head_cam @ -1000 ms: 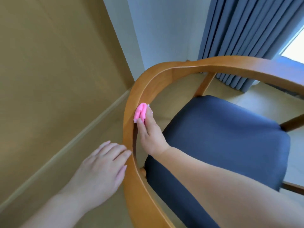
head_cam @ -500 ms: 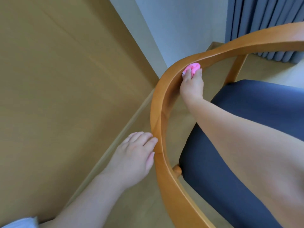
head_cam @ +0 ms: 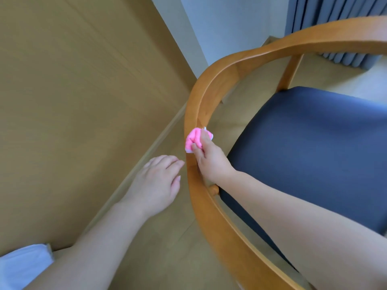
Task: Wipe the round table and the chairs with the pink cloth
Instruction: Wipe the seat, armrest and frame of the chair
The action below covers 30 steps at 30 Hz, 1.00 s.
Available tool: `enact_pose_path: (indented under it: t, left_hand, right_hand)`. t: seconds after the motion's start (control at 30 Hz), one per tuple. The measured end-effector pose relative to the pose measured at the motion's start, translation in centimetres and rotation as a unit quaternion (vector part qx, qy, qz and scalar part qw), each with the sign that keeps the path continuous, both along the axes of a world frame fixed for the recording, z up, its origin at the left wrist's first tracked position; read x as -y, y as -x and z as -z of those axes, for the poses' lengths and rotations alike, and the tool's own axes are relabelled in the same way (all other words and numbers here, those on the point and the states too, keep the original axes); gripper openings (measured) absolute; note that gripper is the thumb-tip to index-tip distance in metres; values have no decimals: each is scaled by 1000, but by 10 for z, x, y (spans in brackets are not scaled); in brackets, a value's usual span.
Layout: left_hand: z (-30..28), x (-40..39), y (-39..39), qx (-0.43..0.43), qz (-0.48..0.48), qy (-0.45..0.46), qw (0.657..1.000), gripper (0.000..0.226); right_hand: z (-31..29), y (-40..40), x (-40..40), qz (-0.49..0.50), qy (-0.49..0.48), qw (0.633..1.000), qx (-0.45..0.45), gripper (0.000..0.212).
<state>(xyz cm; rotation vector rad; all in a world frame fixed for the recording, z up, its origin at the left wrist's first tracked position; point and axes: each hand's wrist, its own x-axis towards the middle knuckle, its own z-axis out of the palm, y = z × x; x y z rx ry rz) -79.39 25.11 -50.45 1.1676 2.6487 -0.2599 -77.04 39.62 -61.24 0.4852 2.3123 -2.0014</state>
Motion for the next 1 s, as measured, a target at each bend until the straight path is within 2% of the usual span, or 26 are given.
enact_pose_path:
  t: [0.13,0.27,0.4,0.63,0.73,0.83,0.9,1.0]
  left_hand:
    - [-9,9,-20,15,-6,-8,1000,36]
    - [-17,19,-45,34,23,-6,999,35]
    - [-24,34,-66,51,14,-21,998,35]
    - [-41,61,-95,76,-3,-70,995,37]
    - [-51,70,-108,81,3,-87,993,38]
    - [-55,72,-122,108,34,-74,991,42]
    - [-56,70,-130,117,54,-70,989,43]
    - [-65,64,-143,124,62,-88,986,44]
  right_hand:
    - [-4,-46,7,-97,6,995,17,33]
    - [-7,-85,3,-148,35,986,70,33]
    - [-14,-122,-4,-188,17,973,136,34]
    - [-44,-202,-13,-180,-63,961,201,28]
    - [-49,-235,-17,-165,-111,951,236,54]
    - [-58,-264,-21,-149,-156,938,270,64]
    - [-61,-283,-26,-134,-178,931,290,59]
    - [-67,-311,-33,-106,-181,929,304,40]
